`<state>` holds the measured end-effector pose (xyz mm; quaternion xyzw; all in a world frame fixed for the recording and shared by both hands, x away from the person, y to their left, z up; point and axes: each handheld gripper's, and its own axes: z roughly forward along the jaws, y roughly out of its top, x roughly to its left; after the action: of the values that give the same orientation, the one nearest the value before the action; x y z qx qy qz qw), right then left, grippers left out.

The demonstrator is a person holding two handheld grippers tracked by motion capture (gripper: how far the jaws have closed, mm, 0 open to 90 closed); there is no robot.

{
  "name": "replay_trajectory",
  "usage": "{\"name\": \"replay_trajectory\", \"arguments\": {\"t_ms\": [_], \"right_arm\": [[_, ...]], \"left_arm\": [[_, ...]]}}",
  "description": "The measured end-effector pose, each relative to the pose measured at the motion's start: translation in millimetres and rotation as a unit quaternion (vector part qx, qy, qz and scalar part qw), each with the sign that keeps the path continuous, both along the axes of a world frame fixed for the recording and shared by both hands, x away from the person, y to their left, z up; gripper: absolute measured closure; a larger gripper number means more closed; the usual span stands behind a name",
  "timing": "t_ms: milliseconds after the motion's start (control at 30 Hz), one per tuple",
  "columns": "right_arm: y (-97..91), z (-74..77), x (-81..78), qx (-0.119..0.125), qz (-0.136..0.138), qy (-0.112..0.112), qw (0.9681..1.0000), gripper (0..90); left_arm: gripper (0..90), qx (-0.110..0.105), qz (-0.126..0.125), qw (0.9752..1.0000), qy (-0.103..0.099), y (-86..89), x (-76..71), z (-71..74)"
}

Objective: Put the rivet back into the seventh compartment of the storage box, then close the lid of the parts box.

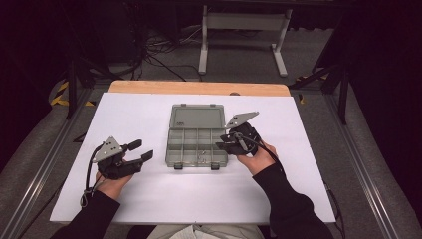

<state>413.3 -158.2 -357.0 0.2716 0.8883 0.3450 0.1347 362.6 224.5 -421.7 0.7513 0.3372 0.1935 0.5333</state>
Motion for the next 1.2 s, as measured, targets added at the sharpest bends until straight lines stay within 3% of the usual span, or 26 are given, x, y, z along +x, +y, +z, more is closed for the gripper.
{"name": "replay_trajectory", "arguments": {"t_ms": [33,133,367,567,633,967,1100,1200], "right_arm": [[-2.1,0.4,-0.5,0.0,-0.001,0.002,1.0,72.9],[-8.0,1.5,-1.4,0.002,-0.008,0.001,1.0,79.2],[-14.0,3.6,0.9,0.001,-0.019,-0.009,0.9998,88.3],[-18.7,4.3,7.0,0.006,-0.031,-0.011,0.9994,90.0],[-20.0,4.5,8.7,0.006,-0.032,-0.01,0.9994,90.0],[-34.0,4.8,32.7,0.012,-0.063,0.006,0.9979,90.0],[-40.0,1.8,43.1,0.029,-0.077,0.013,0.9966,90.0],[-41.6,-4.0,50.6,0.024,-0.086,0.019,0.9958,90.0]], "left_arm": [[57.0,0.002,0.002,0.9999,0.012,-1.3,3.3,4.9],[74.8,0.009,0.0,0.9997,0.022,-3.3,7.1,11.1],[89.1,0.02,0.009,0.9987,0.046,-4.5,17.9,16.4],[89.5,0.06,0.013,0.9956,0.071,-10.0,36.8,15.8],[89.5,0.063,0.015,0.9952,0.074,-10.9,39.8,15.5],[89.6,0.098,0.019,0.9878,0.12,-26.1,72.4,21.6],[89.6,0.106,0.017,0.9865,0.124,-31.3,83.2,27.2],[89.6,0.112,0.019,0.985,0.13,-33.0,91.8,29.1]]}}
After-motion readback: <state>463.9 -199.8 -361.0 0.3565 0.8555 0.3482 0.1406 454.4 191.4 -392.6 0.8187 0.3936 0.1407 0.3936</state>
